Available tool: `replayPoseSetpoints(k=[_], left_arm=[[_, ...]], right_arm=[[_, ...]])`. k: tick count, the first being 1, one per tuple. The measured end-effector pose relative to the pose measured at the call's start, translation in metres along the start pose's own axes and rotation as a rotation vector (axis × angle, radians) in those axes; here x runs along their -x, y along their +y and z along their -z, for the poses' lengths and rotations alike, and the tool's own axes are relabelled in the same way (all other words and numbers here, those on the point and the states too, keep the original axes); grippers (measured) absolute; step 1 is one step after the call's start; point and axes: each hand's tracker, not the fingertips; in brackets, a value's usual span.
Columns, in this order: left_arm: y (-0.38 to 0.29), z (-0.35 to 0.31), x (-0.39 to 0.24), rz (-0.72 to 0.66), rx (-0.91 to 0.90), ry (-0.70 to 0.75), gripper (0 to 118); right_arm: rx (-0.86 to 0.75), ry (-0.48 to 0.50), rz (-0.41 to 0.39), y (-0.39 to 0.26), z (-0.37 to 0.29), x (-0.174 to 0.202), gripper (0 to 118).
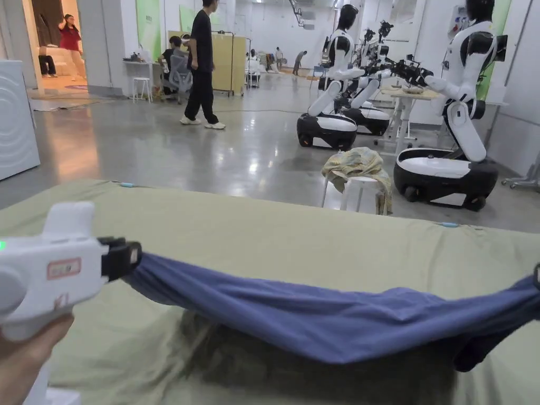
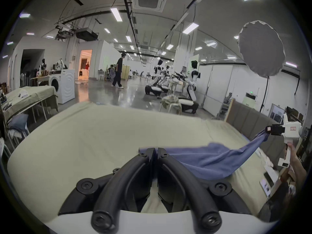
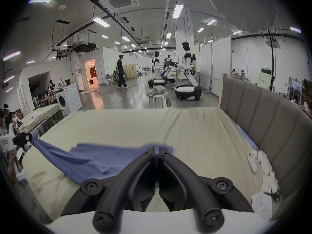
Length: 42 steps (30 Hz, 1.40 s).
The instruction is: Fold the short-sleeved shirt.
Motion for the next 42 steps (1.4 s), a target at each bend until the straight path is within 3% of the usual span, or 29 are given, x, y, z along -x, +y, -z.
replayPoseSetpoints(k=[5, 7, 10, 16, 20, 24, 25, 26, 27, 28, 29, 33, 37, 42], left_arm=[[-0.085, -0.065, 0.010, -0.096, 0.035, -0.039, 5], [-0.107, -0.087, 0.015, -0.147, 0.062, -0.028, 5], [-0.137, -0.111, 0.023, -0.188, 0.080, -0.005, 5], [-0.172, -0.131, 0.027, -0.178, 0.160, 0.013, 5], [-0.189, -0.134, 0.029, -0.200, 0.193, 0.019, 5], [-0.198, -0.136, 0.026, -0.174, 0.174, 0.004, 6], [-0.196, -0.138, 0.023, -0.142, 0.159, 0.007, 8], [-0.193, -0.140, 0.020, -0.112, 0.143, 0.017, 25], [-0.189, -0.143, 0.015, -0.079, 0.115, 0.024, 44], [-0.183, -0.148, 0.008, -0.044, 0.073, 0.049, 56], [-0.178, -0.154, 0.005, -0.005, 0.035, 0.072, 59], [-0.156, -0.170, -0.027, 0.116, -0.097, 0.132, 59], [-0.135, -0.183, -0.062, 0.146, -0.177, 0.039, 59], [-0.119, -0.188, -0.094, 0.147, -0.217, 0.000, 55]], right_arm=[[0.059, -0.016, 0.149, -0.110, -0.058, -0.016, 3], [0.084, -0.105, 0.218, -0.144, -0.078, -0.019, 3], [0.176, -0.111, 0.286, -0.192, -0.103, -0.018, 3], [0.223, -0.211, 0.319, -0.234, -0.115, -0.023, 3], [0.233, -0.203, 0.327, -0.244, -0.123, -0.027, 3], [0.221, -0.195, 0.270, -0.248, -0.125, -0.024, 5], [0.228, -0.229, 0.239, -0.248, -0.124, -0.024, 14], [0.224, -0.252, 0.221, -0.247, -0.125, -0.024, 35], [0.213, -0.247, 0.214, -0.245, -0.128, -0.023, 46], [0.184, -0.241, 0.218, -0.240, -0.134, -0.020, 50], [0.165, -0.237, 0.220, -0.235, -0.139, -0.018, 53], [-0.014, -0.196, 0.123, -0.211, -0.165, 0.009, 57], [-0.154, -0.132, 0.002, -0.182, -0.182, 0.061, 57], [-0.213, 0.004, -0.013, -0.161, -0.183, 0.098, 53]])
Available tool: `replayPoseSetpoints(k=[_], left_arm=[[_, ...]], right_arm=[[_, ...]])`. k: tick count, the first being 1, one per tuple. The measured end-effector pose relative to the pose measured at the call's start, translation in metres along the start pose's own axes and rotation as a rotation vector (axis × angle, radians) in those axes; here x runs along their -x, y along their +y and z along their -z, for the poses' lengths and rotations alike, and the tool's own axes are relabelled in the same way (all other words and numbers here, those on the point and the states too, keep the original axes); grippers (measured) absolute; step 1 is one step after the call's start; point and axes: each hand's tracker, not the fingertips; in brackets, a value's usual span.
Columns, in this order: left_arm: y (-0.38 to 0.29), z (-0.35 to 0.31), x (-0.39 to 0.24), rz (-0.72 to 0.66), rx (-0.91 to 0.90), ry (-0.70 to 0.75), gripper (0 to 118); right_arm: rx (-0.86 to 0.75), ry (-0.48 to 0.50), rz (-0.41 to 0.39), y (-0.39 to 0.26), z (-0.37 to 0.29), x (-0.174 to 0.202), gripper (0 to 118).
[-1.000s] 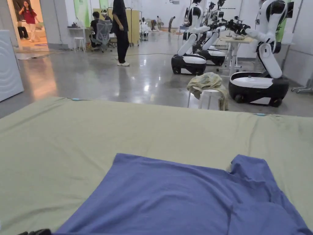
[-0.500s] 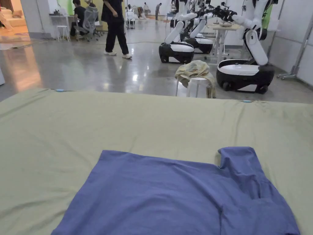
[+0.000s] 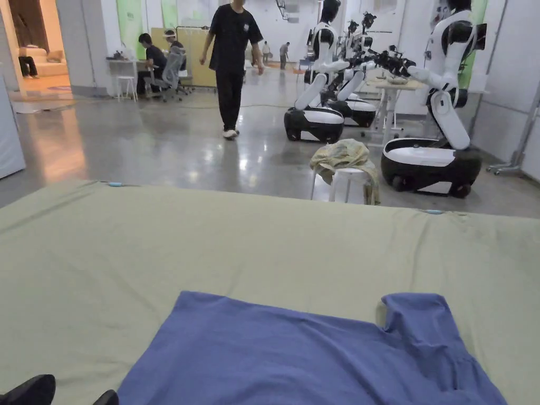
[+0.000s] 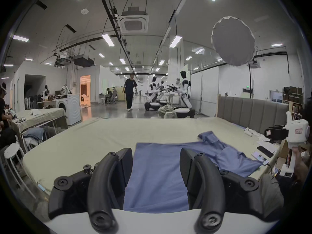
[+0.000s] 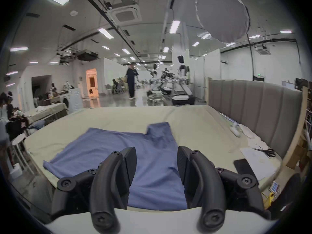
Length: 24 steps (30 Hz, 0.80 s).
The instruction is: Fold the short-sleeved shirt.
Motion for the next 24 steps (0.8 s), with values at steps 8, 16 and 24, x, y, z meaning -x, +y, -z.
replayPoseSetpoints(k=[8, 16, 24], left_arm=[[0.011, -0.008, -0.023, 0.041, -0.035, 0.054, 3], [0.012, -0.016, -0.010, 0.019, -0.030, 0.060, 2], [-0.027, -0.014, 0.056, -0.028, 0.133, 0.032, 9]], right_arm=[[-0.010, 0.019, -0.011, 0.012, 0.005, 0.020, 0], [-0.018, 0.023, -0.048, 0.012, 0.005, 0.027, 0], [0.036, 0.051, -0.004, -0.003, 0.010, 0.013, 0]])
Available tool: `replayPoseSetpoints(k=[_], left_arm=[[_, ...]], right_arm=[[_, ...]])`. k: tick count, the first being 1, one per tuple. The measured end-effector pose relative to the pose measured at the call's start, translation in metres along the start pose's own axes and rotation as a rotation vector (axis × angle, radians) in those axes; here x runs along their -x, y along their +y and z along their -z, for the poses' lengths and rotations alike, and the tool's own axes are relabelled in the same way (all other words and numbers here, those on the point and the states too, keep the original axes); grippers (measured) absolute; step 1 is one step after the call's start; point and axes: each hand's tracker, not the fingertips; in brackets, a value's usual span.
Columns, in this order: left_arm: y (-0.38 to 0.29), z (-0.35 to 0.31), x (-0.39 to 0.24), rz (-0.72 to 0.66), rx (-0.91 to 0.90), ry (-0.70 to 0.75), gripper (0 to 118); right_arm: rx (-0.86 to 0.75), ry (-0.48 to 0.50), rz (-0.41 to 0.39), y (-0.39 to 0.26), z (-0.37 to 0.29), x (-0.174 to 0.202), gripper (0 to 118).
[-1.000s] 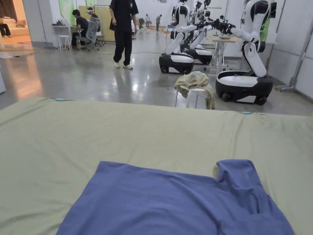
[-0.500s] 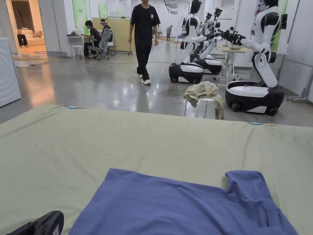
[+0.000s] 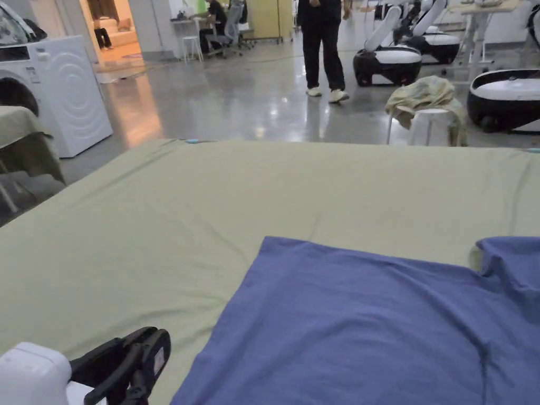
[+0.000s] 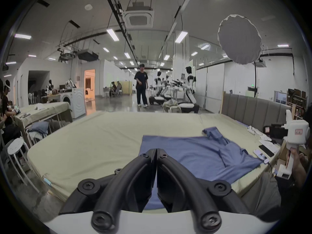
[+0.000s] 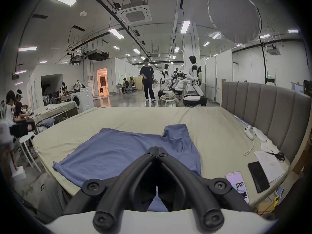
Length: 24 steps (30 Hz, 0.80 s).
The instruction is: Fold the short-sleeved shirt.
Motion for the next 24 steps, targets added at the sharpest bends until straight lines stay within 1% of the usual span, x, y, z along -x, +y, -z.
replayPoseSetpoints(k=[1, 2, 3, 4, 6, 9, 14, 15, 16, 18, 19, 20, 21, 23, 24], left_arm=[[-0.012, 0.006, 0.013, -0.027, 0.037, 0.014, 25], [-0.023, 0.014, 0.025, -0.052, 0.082, 0.008, 48], [-0.027, 0.022, 0.030, -0.081, 0.134, -0.016, 55], [-0.038, 0.032, 0.041, -0.110, 0.197, -0.028, 55], [-0.061, 0.047, 0.058, -0.147, 0.287, -0.001, 55], [-0.083, 0.065, 0.071, -0.163, 0.355, 0.018, 55], [-0.103, 0.096, 0.079, -0.239, 0.434, -0.020, 55], [-0.102, 0.103, 0.077, -0.234, 0.484, -0.012, 55], [-0.103, 0.105, 0.076, -0.210, 0.486, 0.014, 53], [-0.099, 0.099, 0.070, -0.191, 0.463, 0.012, 44], [-0.098, 0.101, 0.065, -0.147, 0.477, 0.013, 40], [-0.100, 0.104, 0.060, -0.092, 0.497, 0.003, 24], [-0.101, 0.107, 0.057, -0.064, 0.504, 0.021, 19], [-0.097, 0.112, 0.052, -0.075, 0.523, 0.024, 16], [-0.095, 0.112, 0.051, -0.061, 0.528, 0.028, 16]], right_arm=[[0.008, 0.001, 0.008, -0.002, 0.001, 0.000, 0], [0.018, 0.003, 0.016, -0.004, 0.002, 0.002, 0], [0.032, 0.004, 0.021, -0.006, 0.004, 0.001, 0], [0.047, 0.003, 0.024, -0.007, 0.005, 0.000, 0], [0.067, 0.004, 0.023, -0.010, 0.006, -0.001, 0], [0.086, -0.005, 0.026, -0.014, 0.008, -0.003, 0], [0.118, 0.002, 0.092, -0.017, 0.012, -0.009, 0], [0.121, -0.001, 0.095, -0.017, 0.011, -0.010, 0], [0.127, -0.008, 0.093, -0.018, 0.011, -0.010, 0], [0.141, -0.029, 0.075, -0.019, 0.008, -0.011, 0], [0.144, -0.038, 0.070, -0.021, 0.006, -0.012, 0], [0.148, -0.044, 0.070, -0.022, 0.005, -0.014, 0], [0.157, -0.050, 0.069, -0.024, 0.005, -0.017, 0], [0.178, -0.082, 0.060, -0.027, 0.004, -0.023, 0], [0.188, -0.127, 0.052, -0.029, 0.002, -0.028, 0]])
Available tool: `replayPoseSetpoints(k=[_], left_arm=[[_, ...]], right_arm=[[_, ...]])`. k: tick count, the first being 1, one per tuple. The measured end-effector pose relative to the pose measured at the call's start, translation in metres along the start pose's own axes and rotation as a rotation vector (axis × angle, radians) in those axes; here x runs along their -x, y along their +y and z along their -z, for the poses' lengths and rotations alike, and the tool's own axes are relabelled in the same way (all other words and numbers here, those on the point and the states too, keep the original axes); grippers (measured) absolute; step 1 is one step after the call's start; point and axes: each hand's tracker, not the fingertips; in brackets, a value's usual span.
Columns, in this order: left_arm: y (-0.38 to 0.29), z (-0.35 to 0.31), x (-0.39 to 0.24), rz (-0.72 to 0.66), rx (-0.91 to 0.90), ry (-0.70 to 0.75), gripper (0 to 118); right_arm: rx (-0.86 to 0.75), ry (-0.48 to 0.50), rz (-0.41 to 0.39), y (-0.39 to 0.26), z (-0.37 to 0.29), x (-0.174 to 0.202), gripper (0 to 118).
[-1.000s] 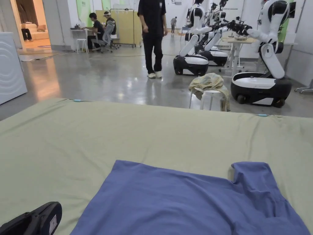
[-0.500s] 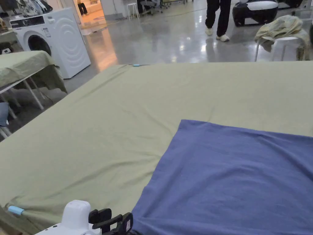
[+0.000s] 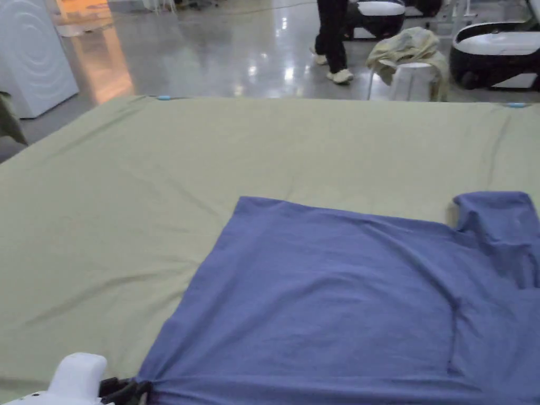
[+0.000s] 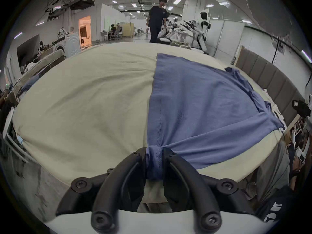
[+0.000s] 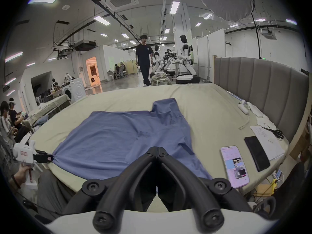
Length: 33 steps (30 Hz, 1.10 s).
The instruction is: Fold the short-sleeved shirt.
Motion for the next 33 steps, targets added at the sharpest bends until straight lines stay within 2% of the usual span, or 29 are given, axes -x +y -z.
replayPoseSetpoints(k=[1, 2, 4, 8, 10, 13, 15, 16, 17, 19, 20, 21, 22, 24, 26, 28, 31, 33], left_arm=[[0.000, 0.000, 0.000, 0.009, 0.007, 0.004, 16], [0.000, -0.002, -0.003, 0.008, 0.005, 0.005, 15], [0.001, -0.004, -0.008, 0.000, 0.002, 0.011, 15], [0.002, -0.007, -0.019, 0.001, -0.004, 0.027, 16], [0.002, -0.008, -0.022, 0.005, -0.006, 0.032, 16], [0.001, -0.003, -0.010, -0.004, -0.006, 0.031, 16], [-0.001, 0.000, -0.004, -0.006, -0.008, 0.031, 16], [-0.001, 0.001, -0.004, -0.007, -0.010, 0.032, 16], [-0.001, 0.001, -0.003, -0.010, -0.011, 0.033, 16], [-0.001, 0.001, -0.005, -0.017, -0.017, 0.035, 16], [-0.002, 0.001, -0.005, -0.022, -0.022, 0.037, 16], [-0.004, -0.001, -0.006, -0.026, -0.030, 0.040, 15], [-0.004, -0.006, -0.011, -0.029, -0.054, 0.041, 15], [0.006, -0.029, -0.023, -0.019, -0.117, 0.042, 13], [0.028, -0.045, -0.019, -0.088, -0.168, -0.050, 9], [0.060, -0.054, -0.024, -0.090, -0.257, -0.063, 9], [0.114, -0.034, -0.031, -0.011, -0.327, -0.062, 9], [0.149, -0.008, -0.030, -0.018, -0.318, -0.069, 8]], right_arm=[[0.005, -0.037, 0.002, -0.003, 0.000, -0.006, 2], [0.017, -0.060, 0.016, -0.009, 0.001, -0.014, 17], [0.096, -0.051, 0.055, -0.018, 0.008, -0.033, 59], [0.190, -0.097, 0.178, -0.043, 0.031, -0.070, 65], [0.241, -0.108, 0.193, -0.053, 0.049, -0.084, 65], [0.323, -0.150, 0.168, -0.060, 0.077, -0.090, 65], [0.385, -0.135, 0.208, -0.066, 0.091, -0.096, 60], [0.394, -0.110, 0.233, -0.068, 0.094, -0.098, 53], [0.379, -0.119, 0.221, -0.068, 0.092, -0.096, 46], [0.354, -0.087, 0.200, -0.065, 0.085, -0.095, 43], [0.337, -0.061, 0.210, -0.066, 0.084, -0.095, 34], [0.322, -0.055, 0.230, -0.066, 0.081, -0.091, 14], [0.333, -0.076, 0.213, -0.064, 0.080, -0.087, 9], [0.254, -0.078, 0.184, -0.057, 0.071, -0.084, 9], [0.172, -0.062, 0.197, -0.039, 0.060, -0.078, 8], [0.131, -0.020, 0.215, -0.017, 0.067, -0.081, 8], [0.108, -0.022, 0.178, 0.020, 0.100, -0.081, 8], [0.112, -0.007, 0.167, 0.039, 0.128, -0.085, 8]])
